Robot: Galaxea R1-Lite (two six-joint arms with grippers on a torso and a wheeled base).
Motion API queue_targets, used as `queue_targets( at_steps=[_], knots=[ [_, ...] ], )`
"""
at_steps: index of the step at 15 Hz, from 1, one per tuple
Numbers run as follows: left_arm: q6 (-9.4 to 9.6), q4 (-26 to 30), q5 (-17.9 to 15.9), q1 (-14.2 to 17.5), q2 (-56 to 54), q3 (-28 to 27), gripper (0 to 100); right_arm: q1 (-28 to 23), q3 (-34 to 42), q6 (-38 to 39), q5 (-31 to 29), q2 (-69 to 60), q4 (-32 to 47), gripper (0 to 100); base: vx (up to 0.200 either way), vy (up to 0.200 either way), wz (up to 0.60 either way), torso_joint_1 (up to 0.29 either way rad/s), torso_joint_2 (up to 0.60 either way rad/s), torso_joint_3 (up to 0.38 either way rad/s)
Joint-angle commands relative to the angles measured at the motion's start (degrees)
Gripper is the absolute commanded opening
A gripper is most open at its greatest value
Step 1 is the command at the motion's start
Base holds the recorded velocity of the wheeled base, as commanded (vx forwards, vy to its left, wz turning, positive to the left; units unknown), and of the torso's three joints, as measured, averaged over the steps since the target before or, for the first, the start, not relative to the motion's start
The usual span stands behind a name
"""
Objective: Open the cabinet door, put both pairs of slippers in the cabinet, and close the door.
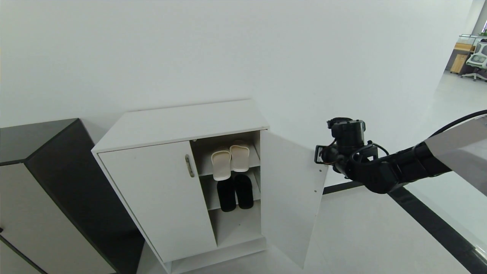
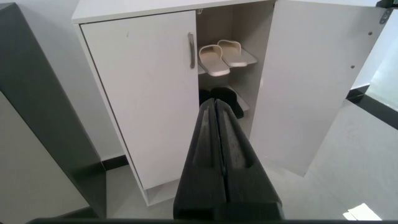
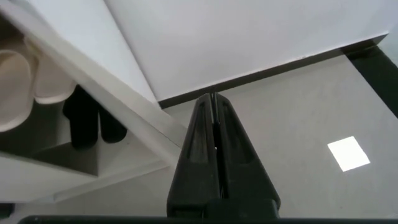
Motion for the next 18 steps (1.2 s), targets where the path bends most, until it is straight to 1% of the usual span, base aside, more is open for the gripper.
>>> queue_targets(
  at_steps=[1, 2, 3, 6, 9, 13, 16, 18],
  knots=[
    [0.01, 0.00, 0.01, 0.01, -0.01, 0.00, 0, 3.87, 2.92, 0.03, -0.06, -3.40, 0.06, 0, 0.000, 0.000, 0.00, 0.000, 0.00, 0.000],
    [0.01, 0.00, 0.01, 0.01, -0.01, 0.00, 0, 5.45, 3.97, 0.03, -0.15, -4.46, 0.06, 0, 0.000, 0.000, 0.00, 0.000, 0.00, 0.000],
    [0.01, 0.00, 0.01, 0.01, -0.01, 0.00, 0, 8.09, 5.82, 0.12, -0.06, -6.30, 0.06, 0, 0.000, 0.000, 0.00, 0.000, 0.00, 0.000],
    [0.01, 0.00, 0.01, 0.01, -0.01, 0.00, 0, 12.31, 8.63, 0.12, -0.06, -9.91, 0.06, 0, 0.000, 0.000, 0.00, 0.000, 0.00, 0.000],
    [0.01, 0.00, 0.01, 0.01, -0.01, 0.00, 0, 14.15, 12.59, -0.06, 0.65, -13.60, 0.15, 0, 0.000, 0.000, 0.00, 0.000, 0.00, 0.000],
    [0.01, 0.00, 0.01, 0.01, -0.01, 0.00, 0, 15.12, 14.61, -0.23, 2.58, -14.48, 0.15, 0, 0.000, 0.000, 0.00, 0.000, 0.00, 0.000],
    [0.01, 0.00, 0.01, 0.01, -0.01, 0.00, 0, 16.88, 17.95, -3.49, 4.16, -15.45, -0.12, 0, 0.000, 0.000, 0.00, 0.000, 0.00, 0.000],
    [0.01, 0.00, 0.01, 0.01, -0.01, 0.00, 0, 17.14, 19.18, -3.84, 5.22, -16.32, -0.91, 0, 0.000, 0.000, 0.00, 0.000, 0.00, 0.000]
  ],
)
